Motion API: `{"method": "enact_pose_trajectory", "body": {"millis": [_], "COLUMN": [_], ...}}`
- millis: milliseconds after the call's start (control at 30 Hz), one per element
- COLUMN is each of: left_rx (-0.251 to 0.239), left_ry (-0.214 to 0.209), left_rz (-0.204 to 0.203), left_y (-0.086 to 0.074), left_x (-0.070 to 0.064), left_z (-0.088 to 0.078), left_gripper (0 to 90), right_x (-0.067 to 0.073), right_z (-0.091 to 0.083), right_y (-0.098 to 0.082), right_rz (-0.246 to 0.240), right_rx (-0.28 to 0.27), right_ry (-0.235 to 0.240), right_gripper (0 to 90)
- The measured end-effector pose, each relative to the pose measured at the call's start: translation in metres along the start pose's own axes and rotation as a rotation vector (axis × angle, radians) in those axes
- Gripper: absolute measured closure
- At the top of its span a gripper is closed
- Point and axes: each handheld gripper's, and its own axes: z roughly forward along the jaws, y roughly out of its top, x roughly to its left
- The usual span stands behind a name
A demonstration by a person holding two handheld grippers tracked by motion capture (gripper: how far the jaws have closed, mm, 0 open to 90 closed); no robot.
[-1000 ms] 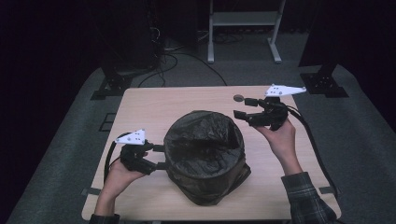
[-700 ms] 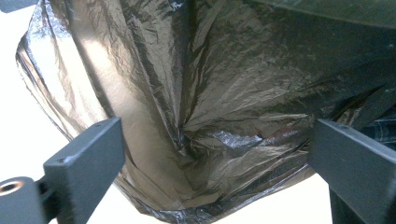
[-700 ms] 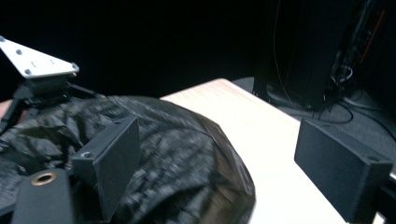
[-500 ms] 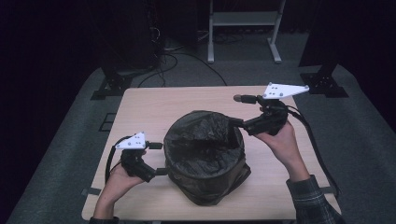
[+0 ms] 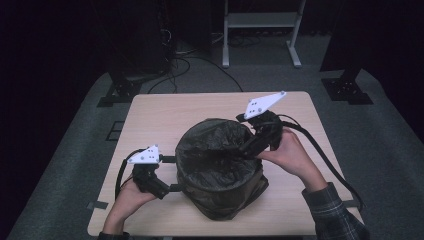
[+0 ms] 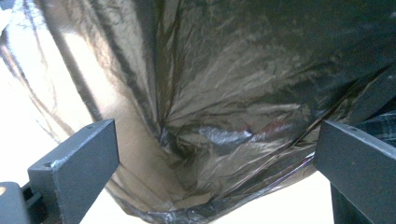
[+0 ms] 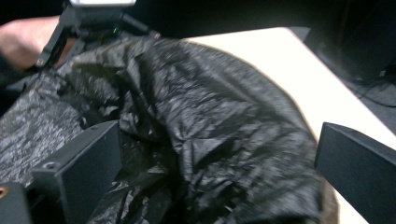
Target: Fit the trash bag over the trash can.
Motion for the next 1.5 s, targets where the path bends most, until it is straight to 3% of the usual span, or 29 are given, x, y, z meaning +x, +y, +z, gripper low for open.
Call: {"method": "enact_pose_trajectory", "body": {"millis": [67, 200, 600, 833, 967, 1067, 1233, 1500], "left_rx": [-0.002, -0.008, 0.053, 0.119, 0.199, 0.228, 0.308, 0.334], "left_ry": [0.004, 0.024, 0.110, 0.163, 0.208, 0.213, 0.236, 0.254], "left_rz": [-0.005, -0.005, -0.033, -0.057, -0.060, -0.081, -0.081, -0.075], "left_y": [-0.002, -0.009, -0.048, -0.065, -0.075, -0.081, -0.089, -0.092], "left_x": [-0.001, -0.003, -0.003, -0.001, 0.001, 0.003, 0.005, 0.006], "left_z": [-0.001, -0.005, -0.007, -0.007, -0.006, -0.005, -0.002, 0.000], "left_gripper": [0.0, 0.0, 0.0, 0.0, 0.0, 0.0, 0.0, 0.0], "right_x": [0.001, 0.002, 0.006, 0.007, 0.008, 0.008, 0.009, 0.012], "right_z": [0.008, 0.020, 0.035, 0.042, 0.045, 0.046, 0.048, 0.053], "right_y": [0.000, -0.002, -0.003, -0.006, -0.007, -0.007, -0.007, -0.006], "right_rz": [-0.007, -0.027, -0.063, -0.066, -0.071, -0.074, -0.082, -0.097], "right_rx": [0.029, 0.107, 0.219, 0.264, 0.289, 0.299, 0.337, 0.434], "right_ry": [0.028, 0.037, 0.042, 0.044, 0.042, 0.043, 0.032, 0.017], "right_gripper": [0.0, 0.0, 0.0, 0.0, 0.0, 0.0, 0.0, 0.0]}}
